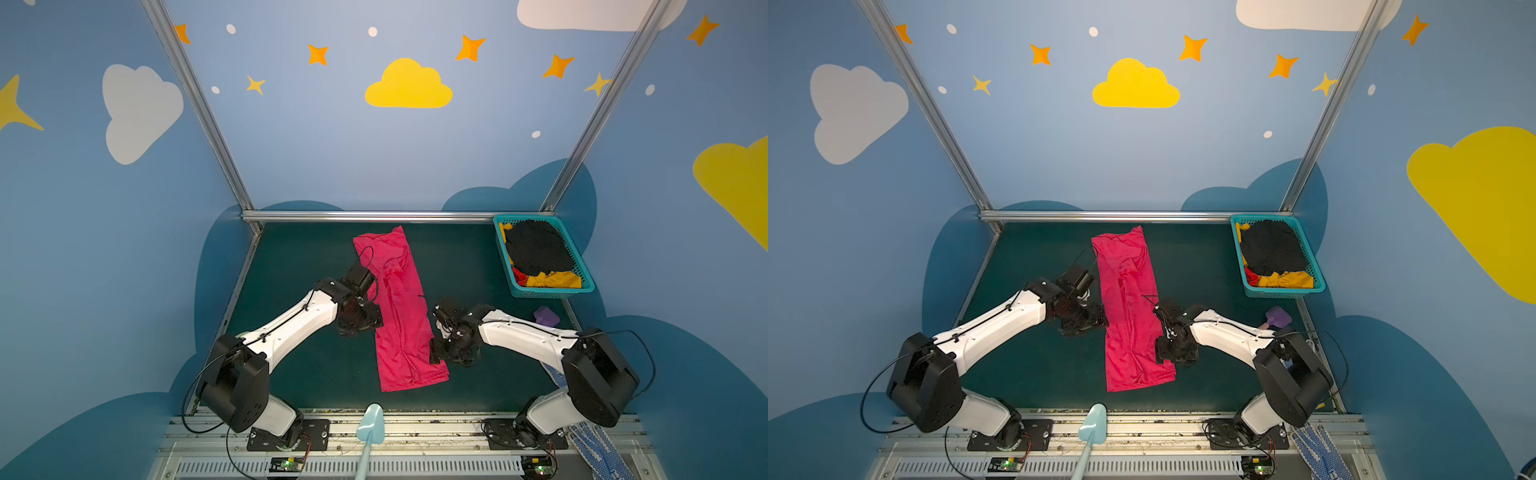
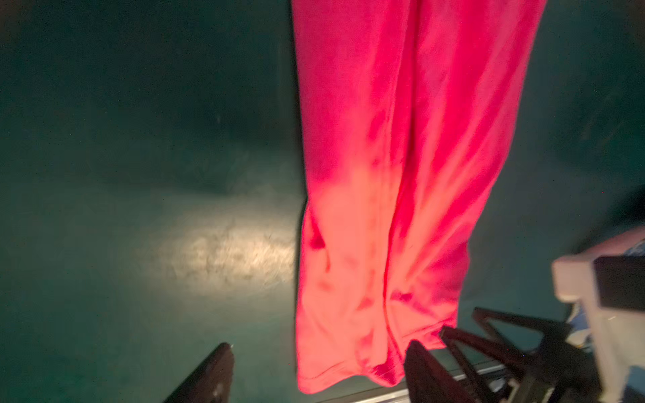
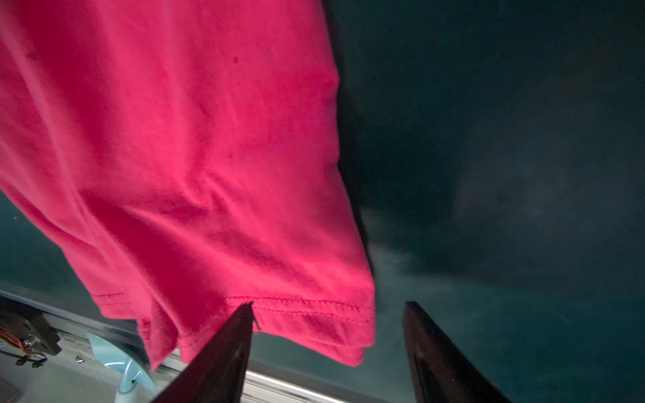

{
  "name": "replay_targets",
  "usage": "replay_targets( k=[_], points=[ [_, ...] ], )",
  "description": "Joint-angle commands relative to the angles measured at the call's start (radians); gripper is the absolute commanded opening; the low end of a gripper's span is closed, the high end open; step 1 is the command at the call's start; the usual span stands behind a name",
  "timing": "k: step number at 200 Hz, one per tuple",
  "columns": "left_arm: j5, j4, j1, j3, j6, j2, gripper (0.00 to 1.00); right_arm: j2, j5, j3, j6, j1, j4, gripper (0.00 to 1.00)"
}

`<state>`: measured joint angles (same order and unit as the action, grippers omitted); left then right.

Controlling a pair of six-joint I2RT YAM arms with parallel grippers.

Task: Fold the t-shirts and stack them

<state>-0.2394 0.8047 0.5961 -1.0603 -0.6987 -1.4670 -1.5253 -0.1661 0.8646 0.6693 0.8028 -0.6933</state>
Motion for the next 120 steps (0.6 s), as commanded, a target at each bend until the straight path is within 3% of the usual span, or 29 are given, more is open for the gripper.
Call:
replay_targets(
  k=[1, 29, 78, 90, 120],
  points=[
    [-0.008, -0.025, 0.070, 0.071, -0.061, 0.033, 0.84, -0.021, -0.040, -0.046, 0.043, 0.036, 0.056, 0.70],
    [-0.037, -0.091, 0.130, 0.166, -0.103, 0.005, 0.86, -0.041, -0.050, -0.096, 0.100, 0.087, 0.104, 0.66],
    [-0.058, -0.182, 0.180, 0.250, -0.142, -0.045, 0.81, -0.096, -0.047, -0.097, 0.185, 0.206, 0.138, 0.40],
    [-0.049, -0.175, 0.186, 0.264, -0.151, -0.050, 0.79, -0.102, -0.039, -0.092, 0.206, 0.235, 0.132, 0.41],
    [-0.054, -0.197, 0.194, 0.304, -0.181, -0.045, 0.73, -0.097, 0.000, -0.098, 0.255, 0.286, 0.090, 0.54]
  ],
)
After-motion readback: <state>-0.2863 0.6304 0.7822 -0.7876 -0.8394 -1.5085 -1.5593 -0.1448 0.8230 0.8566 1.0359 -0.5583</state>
